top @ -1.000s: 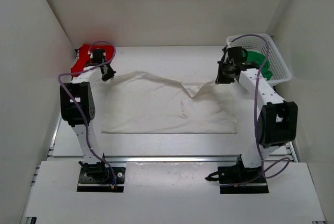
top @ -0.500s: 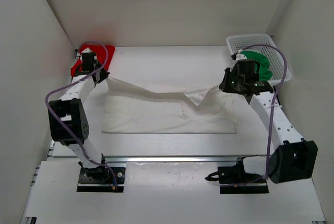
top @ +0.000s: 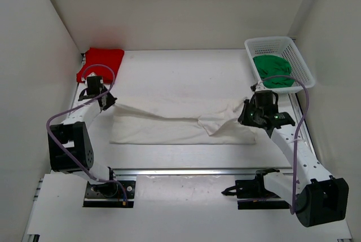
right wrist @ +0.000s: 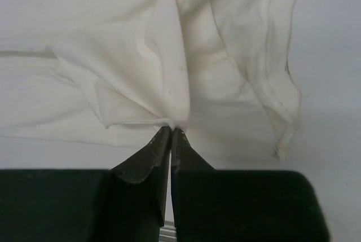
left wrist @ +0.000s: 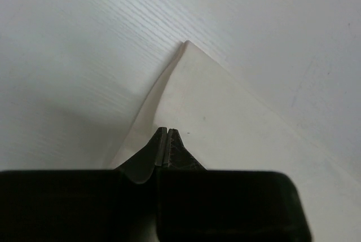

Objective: Fold and stack the t-shirts
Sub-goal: Fold the other side of the tshirt into a rectangle

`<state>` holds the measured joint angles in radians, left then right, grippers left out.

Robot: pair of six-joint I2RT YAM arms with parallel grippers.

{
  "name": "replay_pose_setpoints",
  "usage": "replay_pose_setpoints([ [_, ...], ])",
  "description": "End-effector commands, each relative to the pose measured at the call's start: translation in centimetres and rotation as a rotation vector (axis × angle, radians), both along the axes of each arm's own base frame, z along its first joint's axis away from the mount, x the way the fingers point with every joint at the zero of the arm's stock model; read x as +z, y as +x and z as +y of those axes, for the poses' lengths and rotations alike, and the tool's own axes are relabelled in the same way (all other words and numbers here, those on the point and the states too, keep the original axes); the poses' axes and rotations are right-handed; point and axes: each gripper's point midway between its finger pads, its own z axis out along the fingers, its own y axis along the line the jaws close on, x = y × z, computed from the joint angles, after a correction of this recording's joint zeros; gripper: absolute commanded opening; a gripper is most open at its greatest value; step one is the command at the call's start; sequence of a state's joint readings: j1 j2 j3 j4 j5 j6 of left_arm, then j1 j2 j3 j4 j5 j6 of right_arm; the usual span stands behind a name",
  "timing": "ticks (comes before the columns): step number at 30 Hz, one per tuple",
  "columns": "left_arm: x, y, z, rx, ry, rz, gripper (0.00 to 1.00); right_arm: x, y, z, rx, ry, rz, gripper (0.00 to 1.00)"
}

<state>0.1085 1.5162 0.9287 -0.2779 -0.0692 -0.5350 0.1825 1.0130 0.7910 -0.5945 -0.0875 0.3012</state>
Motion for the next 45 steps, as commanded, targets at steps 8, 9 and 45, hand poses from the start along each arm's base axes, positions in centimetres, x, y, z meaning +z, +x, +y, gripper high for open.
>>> replay_pose_setpoints([
  [8,-1.4,-3.3,1.7,0.150,-0.151,-0.030,0.44,-6.2,-4.7,-0.9,-0.103,-0.031,0.125,0.00],
  [9,-0.3,-3.4,2.1,0.174,-0.147,-0.069,0.47,-6.3,-5.0,-0.9,-0.106,-0.047,0.130,0.00],
  [45,1.4,-9.0,-19.9,-0.486,-0.269,-0.261,0.45,-9.2,-1.3,10.9,0.320,-0.198,0.157,0.04],
])
